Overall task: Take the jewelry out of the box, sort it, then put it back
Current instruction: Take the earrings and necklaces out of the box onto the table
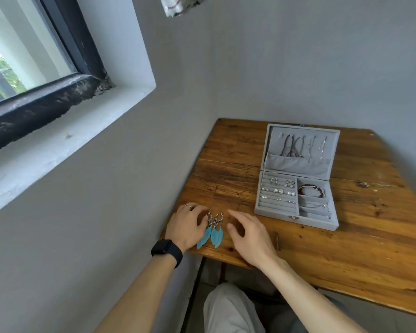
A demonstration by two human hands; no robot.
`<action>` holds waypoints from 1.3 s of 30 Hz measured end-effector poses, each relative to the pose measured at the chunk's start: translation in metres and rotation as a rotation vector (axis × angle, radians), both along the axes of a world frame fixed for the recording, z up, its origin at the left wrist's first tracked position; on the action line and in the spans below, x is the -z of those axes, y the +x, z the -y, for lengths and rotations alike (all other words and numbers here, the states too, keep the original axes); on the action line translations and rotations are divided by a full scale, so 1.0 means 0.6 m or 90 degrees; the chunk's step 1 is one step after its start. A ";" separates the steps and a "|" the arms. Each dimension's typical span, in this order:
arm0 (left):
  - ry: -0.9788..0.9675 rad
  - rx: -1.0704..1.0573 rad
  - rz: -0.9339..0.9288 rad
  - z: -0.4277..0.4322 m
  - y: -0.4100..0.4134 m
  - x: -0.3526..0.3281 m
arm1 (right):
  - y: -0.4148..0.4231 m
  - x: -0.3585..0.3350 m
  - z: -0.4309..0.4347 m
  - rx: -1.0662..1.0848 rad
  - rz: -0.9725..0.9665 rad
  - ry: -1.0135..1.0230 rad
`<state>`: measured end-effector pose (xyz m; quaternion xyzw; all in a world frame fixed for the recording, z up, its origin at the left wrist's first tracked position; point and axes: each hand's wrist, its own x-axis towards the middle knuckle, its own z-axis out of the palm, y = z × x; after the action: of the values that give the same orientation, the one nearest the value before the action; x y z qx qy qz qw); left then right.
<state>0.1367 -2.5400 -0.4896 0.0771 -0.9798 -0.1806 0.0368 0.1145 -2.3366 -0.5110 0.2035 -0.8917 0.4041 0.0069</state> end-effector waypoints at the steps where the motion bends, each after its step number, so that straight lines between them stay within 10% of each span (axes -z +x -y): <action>1: -0.029 -0.002 -0.009 -0.005 0.000 -0.004 | 0.006 -0.005 -0.012 -0.005 -0.009 -0.012; 14: -0.041 0.109 -0.151 -0.173 -0.138 -0.094 | -0.087 -0.116 -0.212 0.121 -0.096 -0.102; 29: 0.242 0.128 -0.048 -0.233 -0.436 -0.161 | -0.360 -0.154 -0.203 0.275 -0.162 0.153; 39: 0.216 0.154 -0.129 -0.218 -0.455 -0.144 | -0.398 -0.160 -0.166 0.334 -0.209 0.273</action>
<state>-0.1365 -2.4091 -0.4031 -0.0540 -0.9289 -0.3527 0.0995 -0.1243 -2.2369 -0.4149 0.0275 -0.9649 0.1547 0.2104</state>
